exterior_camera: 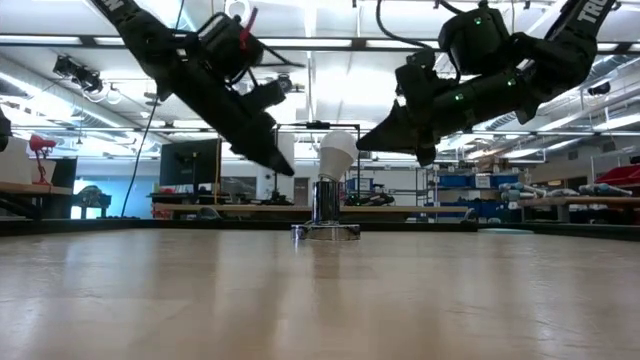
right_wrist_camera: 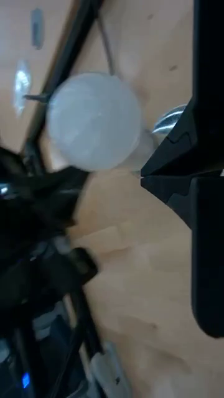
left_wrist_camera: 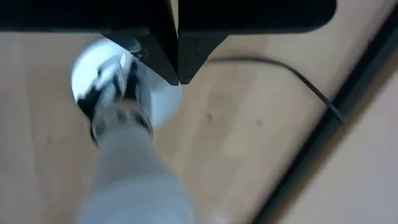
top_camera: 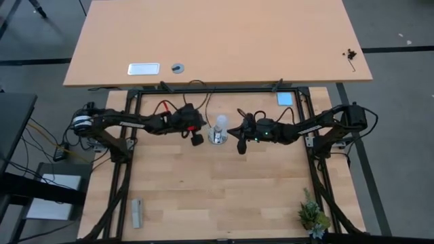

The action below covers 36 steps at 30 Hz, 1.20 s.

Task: Screw lightbulb
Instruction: Remove the lightbulb from the lamp socket

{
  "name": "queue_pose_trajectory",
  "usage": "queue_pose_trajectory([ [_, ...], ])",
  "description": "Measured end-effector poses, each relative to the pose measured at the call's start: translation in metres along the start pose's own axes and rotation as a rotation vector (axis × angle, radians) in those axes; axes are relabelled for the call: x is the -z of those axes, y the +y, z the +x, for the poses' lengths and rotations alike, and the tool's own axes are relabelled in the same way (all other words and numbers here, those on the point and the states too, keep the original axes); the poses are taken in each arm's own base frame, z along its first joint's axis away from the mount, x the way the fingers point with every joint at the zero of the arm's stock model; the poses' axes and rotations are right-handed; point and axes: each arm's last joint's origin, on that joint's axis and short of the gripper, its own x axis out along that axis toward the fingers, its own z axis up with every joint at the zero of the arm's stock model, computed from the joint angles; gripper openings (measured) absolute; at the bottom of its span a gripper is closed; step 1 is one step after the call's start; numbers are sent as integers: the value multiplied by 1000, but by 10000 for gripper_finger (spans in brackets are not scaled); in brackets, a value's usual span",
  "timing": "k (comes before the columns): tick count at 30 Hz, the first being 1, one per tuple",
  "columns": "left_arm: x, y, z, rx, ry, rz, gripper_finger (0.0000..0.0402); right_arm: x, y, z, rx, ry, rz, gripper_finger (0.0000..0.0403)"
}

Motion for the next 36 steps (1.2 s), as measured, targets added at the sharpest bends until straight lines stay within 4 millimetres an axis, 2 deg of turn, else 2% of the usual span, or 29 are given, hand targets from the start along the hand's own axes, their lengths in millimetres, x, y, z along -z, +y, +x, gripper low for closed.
queue_pose_trajectory([
  [7,-14,15,3,-24,-64,-56,1,-11,4,12,96,159,40,9],
  [14,-32,17,12,-2,-94,-63,1,-36,10,20,201,284,80,9],
  [19,-42,16,17,26,-115,-63,1,-50,14,22,202,288,82,9],
  [36,-46,12,17,43,-151,-66,1,-49,8,25,214,302,42,9],
])
